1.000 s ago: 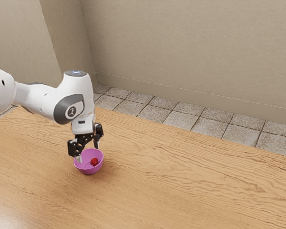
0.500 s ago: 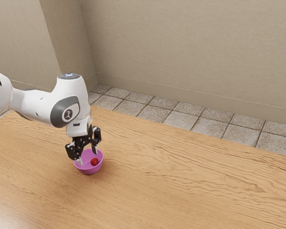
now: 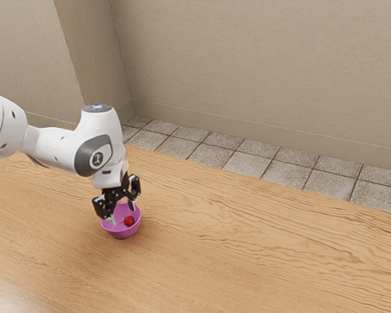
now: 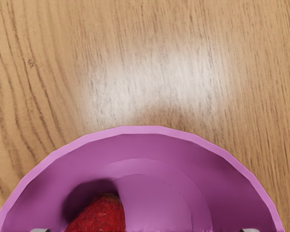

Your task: Take strawberry from the bowl

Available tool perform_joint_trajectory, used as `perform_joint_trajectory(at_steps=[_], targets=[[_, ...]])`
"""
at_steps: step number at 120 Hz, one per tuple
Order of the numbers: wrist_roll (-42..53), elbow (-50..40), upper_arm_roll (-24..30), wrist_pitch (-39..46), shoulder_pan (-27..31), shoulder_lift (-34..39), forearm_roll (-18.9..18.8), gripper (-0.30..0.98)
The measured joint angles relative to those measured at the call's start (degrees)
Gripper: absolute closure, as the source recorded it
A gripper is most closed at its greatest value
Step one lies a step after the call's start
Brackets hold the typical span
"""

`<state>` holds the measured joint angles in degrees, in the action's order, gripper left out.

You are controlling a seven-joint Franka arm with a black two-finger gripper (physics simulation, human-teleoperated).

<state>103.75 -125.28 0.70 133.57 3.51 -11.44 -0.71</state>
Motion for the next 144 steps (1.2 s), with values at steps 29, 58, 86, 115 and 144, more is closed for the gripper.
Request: perform_joint_trajectory(at_steps=[29,58,86,115,144], targets=[[1.5,0.5,0.0,0.3,0.9,-0.8,0.1,0.19],[2.6,1.1,0.0,0.9,1.1,-1.9,0.0,0.19],[3.3,1.8,0.0,1.8,1.1,-3.1,0.0,0.20],[3.9,1.3,0.0,2.8,1.0,-2.5,0.9,0.22],[4.2,-1.1,0.0,3.9,1.1,-1.3,2.3,0.21]])
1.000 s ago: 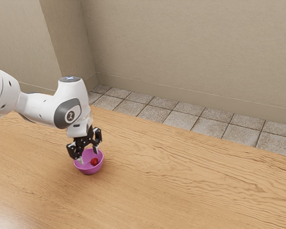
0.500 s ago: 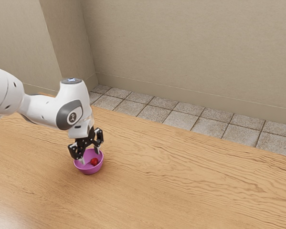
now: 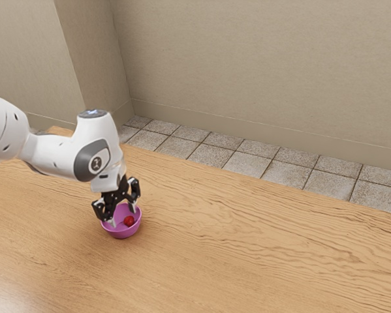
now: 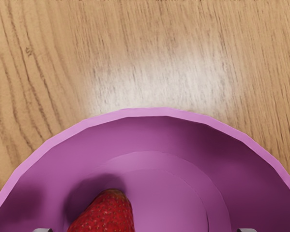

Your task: Take strawberry from the bowl

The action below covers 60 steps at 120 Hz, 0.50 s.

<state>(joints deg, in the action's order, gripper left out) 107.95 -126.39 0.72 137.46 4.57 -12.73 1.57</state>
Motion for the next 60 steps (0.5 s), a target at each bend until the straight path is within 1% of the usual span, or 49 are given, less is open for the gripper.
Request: perform_joint_trajectory(at_steps=[60], targets=[[0.4,0.1,0.1,0.9,0.1,-1.9,0.4,0.24]])
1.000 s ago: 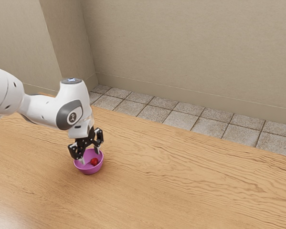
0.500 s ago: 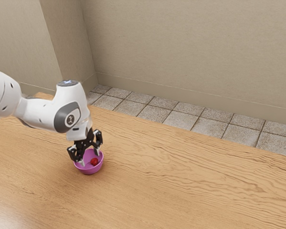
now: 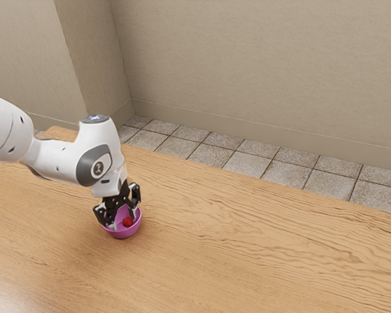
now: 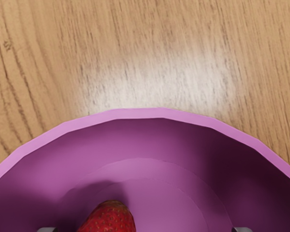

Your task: Take strawberry from the bowl

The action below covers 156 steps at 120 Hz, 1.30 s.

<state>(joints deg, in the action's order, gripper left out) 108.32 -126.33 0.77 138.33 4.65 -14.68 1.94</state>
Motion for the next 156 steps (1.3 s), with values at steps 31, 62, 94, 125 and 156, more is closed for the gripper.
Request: perform_joint_trajectory(at_steps=[31,62,94,125,156], targets=[[0.2,0.2,0.0,0.3,0.3,-1.0,0.0,0.25],[0.3,0.4,-0.1,0.4,0.3,-0.7,-0.6,0.37],[0.3,0.4,-0.1,0.4,0.3,-0.6,-0.7,0.50],[0.2,0.4,-0.1,0.5,0.3,-0.5,-0.7,0.56],[0.2,-3.0,0.0,0.3,0.0,7.3,-0.7,0.58]])
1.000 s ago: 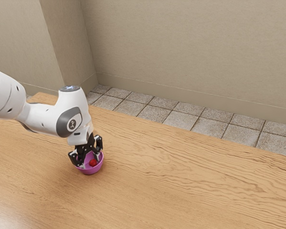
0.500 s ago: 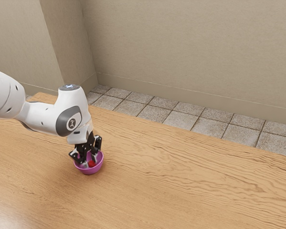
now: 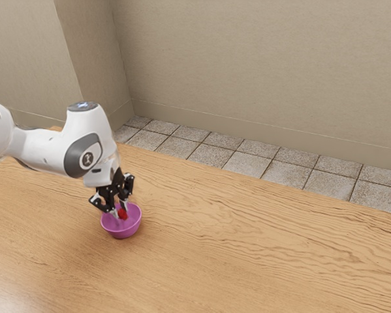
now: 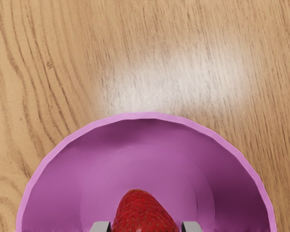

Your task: Take strawberry from the bowl

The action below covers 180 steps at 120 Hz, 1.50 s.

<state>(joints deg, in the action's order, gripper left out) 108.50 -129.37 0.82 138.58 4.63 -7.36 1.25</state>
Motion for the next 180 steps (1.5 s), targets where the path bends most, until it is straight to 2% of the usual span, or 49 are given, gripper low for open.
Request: perform_joint_trajectory(at_steps=[13,31,44,54,72,86,108,118,144,152,158,171,180], targets=[[-0.1,-2.2,0.1,-0.2,-1.3,3.6,0.0,0.59],[-0.8,-3.7,0.2,-0.3,-6.8,6.5,0.0,0.59],[-1.5,-3.7,0.5,-0.3,-11.1,6.3,0.0,0.59],[-1.9,-2.7,0.6,-0.2,-13.8,3.5,-0.1,0.59],[-2.6,-0.9,0.6,-0.2,-10.7,-0.3,-0.1,0.59],[-3.0,-0.8,0.6,-0.1,-10.7,-0.8,0.0,0.59],[-3.6,-0.7,0.6,-0.1,-10.6,0.4,0.2,0.26],[-4.7,0.1,0.7,-1.2,-11.0,5.4,0.1,0.18],[-14.2,25.2,0.9,-19.6,-12.9,9.6,0.1,0.06],[-20.8,31.4,-0.1,-27.4,-13.8,10.8,0.0,0.05],[-25.7,36.7,-3.0,-34.3,-14.9,11.8,-0.1,0.04],[-35.6,39.1,-2.5,-45.2,-4.8,12.7,-1.5,0.02],[-42.8,39.2,-2.2,-50.1,-3.1,12.7,-2.2,0.02]])
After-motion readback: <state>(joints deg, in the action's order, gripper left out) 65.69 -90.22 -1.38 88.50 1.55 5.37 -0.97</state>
